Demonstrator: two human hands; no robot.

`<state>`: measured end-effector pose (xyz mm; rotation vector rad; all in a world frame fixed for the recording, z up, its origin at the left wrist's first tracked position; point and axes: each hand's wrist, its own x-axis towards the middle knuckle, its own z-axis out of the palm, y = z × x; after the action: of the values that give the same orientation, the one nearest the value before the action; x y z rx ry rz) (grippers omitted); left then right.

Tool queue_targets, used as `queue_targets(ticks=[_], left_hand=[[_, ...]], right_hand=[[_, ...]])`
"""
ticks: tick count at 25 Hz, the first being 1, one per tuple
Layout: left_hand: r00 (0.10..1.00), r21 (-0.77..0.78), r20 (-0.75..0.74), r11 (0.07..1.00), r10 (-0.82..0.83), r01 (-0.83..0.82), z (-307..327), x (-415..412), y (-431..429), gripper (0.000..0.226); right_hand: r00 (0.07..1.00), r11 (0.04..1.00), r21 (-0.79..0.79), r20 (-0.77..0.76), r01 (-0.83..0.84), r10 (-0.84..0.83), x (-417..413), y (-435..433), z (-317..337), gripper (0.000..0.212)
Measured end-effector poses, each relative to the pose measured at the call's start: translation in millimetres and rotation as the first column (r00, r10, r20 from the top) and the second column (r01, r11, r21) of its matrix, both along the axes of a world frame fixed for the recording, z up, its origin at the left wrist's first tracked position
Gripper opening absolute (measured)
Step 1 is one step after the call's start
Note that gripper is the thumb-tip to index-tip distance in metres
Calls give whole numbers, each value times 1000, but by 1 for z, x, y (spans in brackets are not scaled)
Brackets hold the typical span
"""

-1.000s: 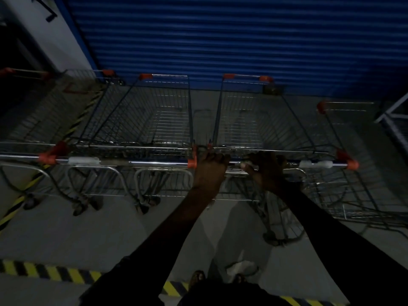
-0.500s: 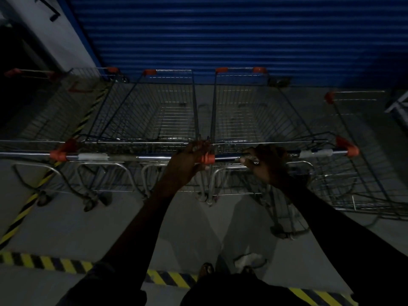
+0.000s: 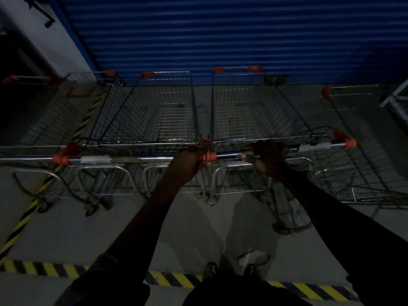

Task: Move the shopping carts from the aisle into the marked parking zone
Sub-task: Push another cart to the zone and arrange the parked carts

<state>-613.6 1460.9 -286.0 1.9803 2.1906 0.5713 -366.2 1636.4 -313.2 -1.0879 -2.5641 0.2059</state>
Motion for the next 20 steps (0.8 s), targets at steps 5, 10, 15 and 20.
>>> queue_targets(ticks=[5,10,15,20], left_hand=[[999,-30,-39,999,-11,10,6,0,1,65],[998,10,-64,1000,-20,20,6,-1,0,63],[994,-1,-110,1000,-18,18,10,1,-1,63],[991,13,-125,999,-50,52,9,2,-4,63]], right_hand=[[1000,999,50,-7,5,-4,-2,0,1,40],[999,997,-65,0,-44,44,-5,25,-20,59],[992,994,-74,87,-80,86,-11,5,14,47],[1000,1000,-10,15,5,-5,-2,-11,7,49]])
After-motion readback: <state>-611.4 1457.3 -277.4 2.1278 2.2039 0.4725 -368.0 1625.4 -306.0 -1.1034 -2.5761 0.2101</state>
